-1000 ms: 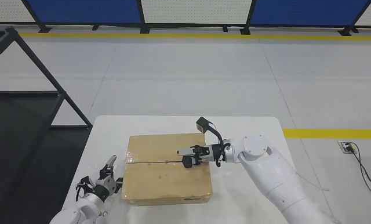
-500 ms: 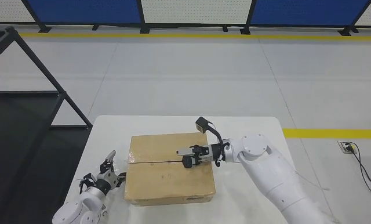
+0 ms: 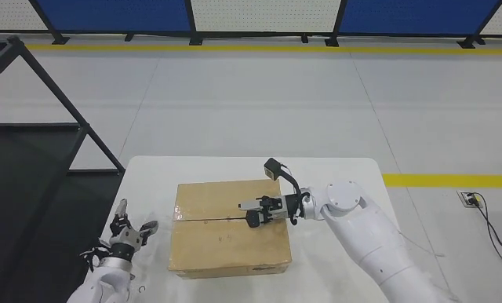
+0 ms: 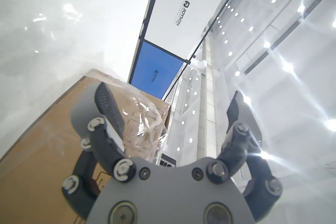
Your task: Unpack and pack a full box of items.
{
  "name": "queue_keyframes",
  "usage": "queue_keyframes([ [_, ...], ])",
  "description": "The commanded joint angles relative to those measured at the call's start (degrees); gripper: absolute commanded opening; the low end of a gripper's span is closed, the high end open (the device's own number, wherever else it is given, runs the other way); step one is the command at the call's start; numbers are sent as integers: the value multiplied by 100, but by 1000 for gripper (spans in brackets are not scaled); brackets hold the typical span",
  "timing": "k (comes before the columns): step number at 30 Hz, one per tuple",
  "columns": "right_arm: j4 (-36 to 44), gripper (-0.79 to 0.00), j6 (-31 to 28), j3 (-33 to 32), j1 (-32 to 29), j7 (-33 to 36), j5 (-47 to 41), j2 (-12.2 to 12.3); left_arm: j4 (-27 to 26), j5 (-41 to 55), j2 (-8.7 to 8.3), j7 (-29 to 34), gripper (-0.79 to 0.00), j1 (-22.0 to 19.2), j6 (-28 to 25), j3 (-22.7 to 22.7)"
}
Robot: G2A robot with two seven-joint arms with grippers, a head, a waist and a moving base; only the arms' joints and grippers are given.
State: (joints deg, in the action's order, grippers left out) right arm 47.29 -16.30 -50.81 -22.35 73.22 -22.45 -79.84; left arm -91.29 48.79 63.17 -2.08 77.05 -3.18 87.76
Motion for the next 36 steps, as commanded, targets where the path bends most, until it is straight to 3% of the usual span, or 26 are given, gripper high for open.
queue_keyframes([
  [1, -11, 0, -13, 1, 5, 4, 2, -4, -116, -41, 17, -179, 0, 97, -200, 75],
  [8, -23, 0, -33, 13, 19, 21, 11, -20, -434, 26, 79, -556, 0, 268, -455, 266],
  [16, 51, 0, -24, -8, -24, 16, 70, -10, -388, 54, 90, -244, 0, 62, 180, 351],
  [24, 178, 0, -5, -65, -100, 13, 127, 22, -214, -372, 70, 549, 0, -35, 731, 226],
  [36, 227, 0, 15, -91, -137, 63, 144, 35, -179, -422, 132, 702, 0, -79, 308, 262],
])
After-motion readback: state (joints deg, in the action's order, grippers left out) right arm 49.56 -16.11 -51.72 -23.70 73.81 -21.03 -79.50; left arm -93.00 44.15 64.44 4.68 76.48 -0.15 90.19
